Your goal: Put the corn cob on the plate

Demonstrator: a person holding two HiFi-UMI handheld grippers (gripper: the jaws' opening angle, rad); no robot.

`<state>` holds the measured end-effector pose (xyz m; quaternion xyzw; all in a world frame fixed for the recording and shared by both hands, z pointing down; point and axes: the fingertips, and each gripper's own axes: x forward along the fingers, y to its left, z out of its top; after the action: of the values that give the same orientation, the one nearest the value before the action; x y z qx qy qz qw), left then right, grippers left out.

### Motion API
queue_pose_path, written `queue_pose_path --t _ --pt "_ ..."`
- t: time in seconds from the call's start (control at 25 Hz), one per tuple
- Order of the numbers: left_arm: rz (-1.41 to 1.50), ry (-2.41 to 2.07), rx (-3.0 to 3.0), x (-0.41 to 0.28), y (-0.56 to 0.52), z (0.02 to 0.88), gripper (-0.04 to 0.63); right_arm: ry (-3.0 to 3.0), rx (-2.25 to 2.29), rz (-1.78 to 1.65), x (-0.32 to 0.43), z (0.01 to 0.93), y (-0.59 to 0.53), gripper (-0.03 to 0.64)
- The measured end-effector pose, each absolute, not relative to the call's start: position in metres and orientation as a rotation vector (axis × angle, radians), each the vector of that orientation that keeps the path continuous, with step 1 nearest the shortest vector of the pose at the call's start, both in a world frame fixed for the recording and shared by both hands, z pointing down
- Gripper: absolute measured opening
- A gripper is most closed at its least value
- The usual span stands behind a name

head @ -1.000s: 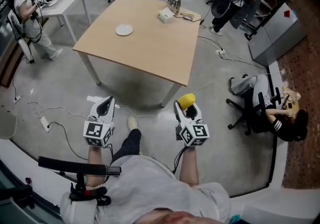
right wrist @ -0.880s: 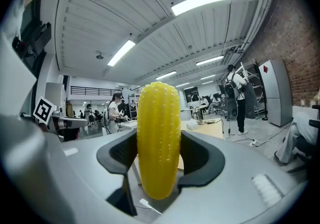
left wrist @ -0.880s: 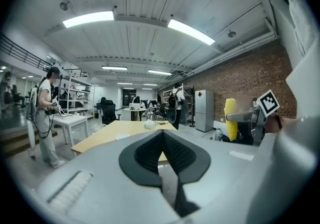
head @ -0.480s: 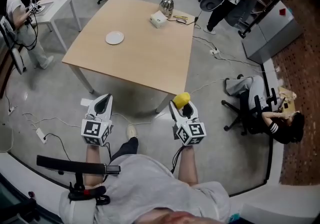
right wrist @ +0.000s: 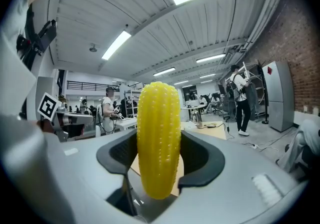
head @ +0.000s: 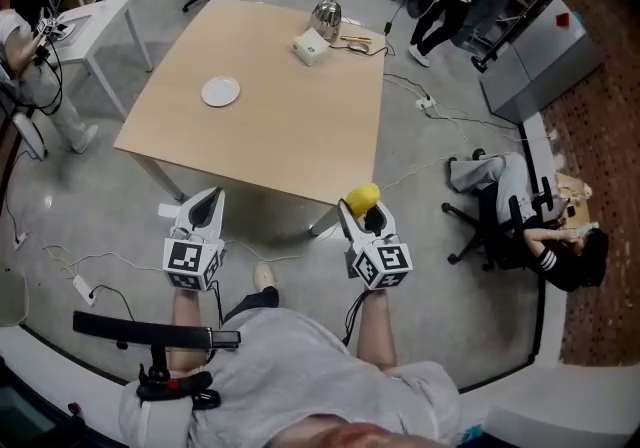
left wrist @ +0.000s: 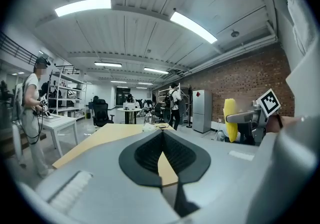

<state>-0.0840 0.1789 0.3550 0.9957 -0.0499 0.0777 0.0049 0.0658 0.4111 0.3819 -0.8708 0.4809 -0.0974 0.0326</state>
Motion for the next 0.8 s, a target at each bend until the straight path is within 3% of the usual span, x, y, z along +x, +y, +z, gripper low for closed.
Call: queue_pose_path --t 0.4,0.8 --pt "0.225 -0.174 3.114 -0.037 0.121 0.36 0.02 1.517 -2.678 -0.304 0.111 0.385 0.35 0.255" --pt "0.216 -0.246 3.097 -0.034 0.091 0.366 0.02 1.586 -2.661 -0.299 0.129 0.385 0.314 0.255"
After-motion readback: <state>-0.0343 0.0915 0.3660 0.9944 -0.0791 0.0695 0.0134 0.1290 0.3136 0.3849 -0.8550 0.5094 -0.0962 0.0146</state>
